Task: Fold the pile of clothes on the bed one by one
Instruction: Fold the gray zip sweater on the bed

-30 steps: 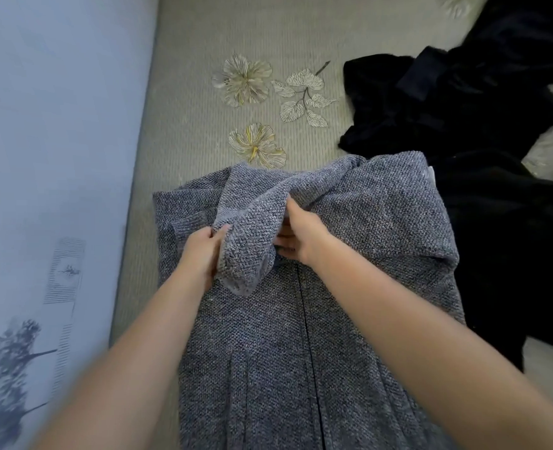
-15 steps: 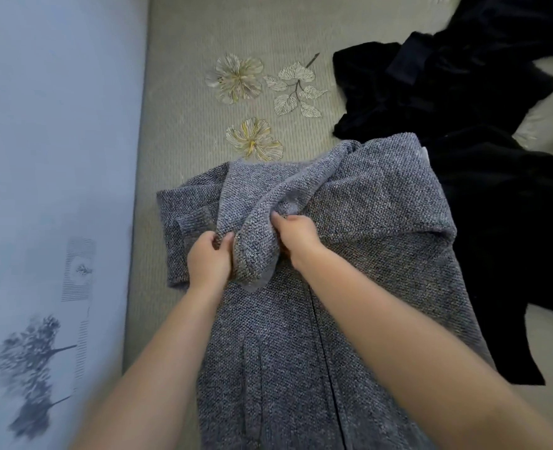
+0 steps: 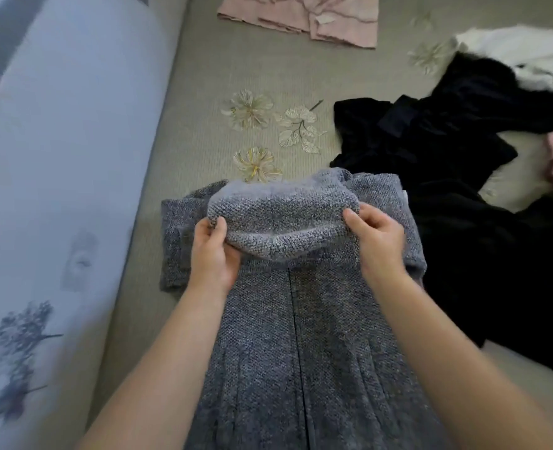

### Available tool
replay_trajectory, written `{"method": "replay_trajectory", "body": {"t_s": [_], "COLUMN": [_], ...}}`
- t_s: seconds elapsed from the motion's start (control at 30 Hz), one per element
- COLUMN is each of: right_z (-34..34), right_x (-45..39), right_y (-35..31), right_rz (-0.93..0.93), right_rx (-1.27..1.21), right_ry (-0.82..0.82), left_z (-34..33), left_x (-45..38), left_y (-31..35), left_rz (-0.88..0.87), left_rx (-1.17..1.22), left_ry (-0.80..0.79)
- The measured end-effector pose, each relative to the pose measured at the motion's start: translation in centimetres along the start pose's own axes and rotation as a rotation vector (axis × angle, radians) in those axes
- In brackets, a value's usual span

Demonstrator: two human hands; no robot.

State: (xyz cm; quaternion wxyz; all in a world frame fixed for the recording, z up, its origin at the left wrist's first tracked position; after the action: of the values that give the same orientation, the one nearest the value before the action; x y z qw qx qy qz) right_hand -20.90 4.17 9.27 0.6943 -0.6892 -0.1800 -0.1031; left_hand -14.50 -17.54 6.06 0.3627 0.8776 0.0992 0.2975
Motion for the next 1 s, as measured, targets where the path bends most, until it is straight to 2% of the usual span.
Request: {"method": "replay_trajectory", "body": {"t_s": [0.07,0.17,0.23,0.3,0.4,0.47,0.53,0.57,0.6,0.63,0.7,0.77,0.9,1.0], "right_z": [0.4,0.2,-0.1,-0.5,-0.9,-1.4,-2.9,-3.5,-3.7,-3.6,-2.6,-1.9,-2.1,-2.8], "right_x": [1.8,3.9,3.6,2.9,1.8,1.3,1.1,0.8,0.3,-0.2,-1.3,-2.2,-2.6,-1.9], "right_y": [4.4,11.3,12.8,12.4,10.4,8.3,7.7,8.1,9.0,9.9,11.6,12.8,14.6,14.3], "right_rz": [-0.166,-0.394,-0.404,-0.392,-0.259,0.010,0.316,0.392,0.402,0.367,0.267,0.216,0.203,0.186], "right_rx": [0.222,0.501,0.590,0.674,0.735,1.010,1.372,1.516,1.634,1.737,1.889,1.943,1.927,1.872], "right_ry": [0.059,0.056,0.056,0.027,0.006,-0.006,-0.179,-0.293,-0.384,-0.446,-0.506,-0.517,-0.493,-0.490], "left_z": [2.7,7.2,8.5,8.6,7.7,6.1,4.0,3.6,3.7,4.4,6.1,7.3,7.8,7.4], "left_x": [0.4,0.9,1.0,0.7,0.3,0.8,1.3,1.3,0.9,0.4,-0.7,-1.3,-1.9,-1.5], "left_y": [-2.8,-6.7,-7.6,-7.4,-6.0,-4.6,-5.0,-5.9,-6.9,-7.8,-9.0,-10.2,-12.0,-11.8], "left_rz": [0.088,0.247,0.266,0.257,0.198,-0.069,-0.381,-0.416,-0.343,-0.216,0.013,0.127,0.175,0.137], "left_rx": [-0.219,-0.793,-0.987,-1.067,-1.195,-1.501,-1.836,-1.969,-2.083,-2.181,-2.324,-2.379,-2.408,-2.400], "left_ry": [0.139,0.340,0.365,0.339,0.303,0.226,-0.086,-0.281,-0.426,-0.501,-0.526,-0.533,-0.475,-0.447]}}
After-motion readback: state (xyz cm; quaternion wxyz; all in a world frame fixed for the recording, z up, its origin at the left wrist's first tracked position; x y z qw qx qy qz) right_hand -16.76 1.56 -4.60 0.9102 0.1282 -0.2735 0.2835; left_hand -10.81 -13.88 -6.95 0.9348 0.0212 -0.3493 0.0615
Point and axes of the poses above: each hand's wrist, its own x-axis away from the middle knuckle, its own z-axis out of the back of the hand, y = z × x, the point moved 4 cm from there along -x, towards the middle knuckle, and after that the axes turned 11 degrees about -y, right-handed, at the moved point
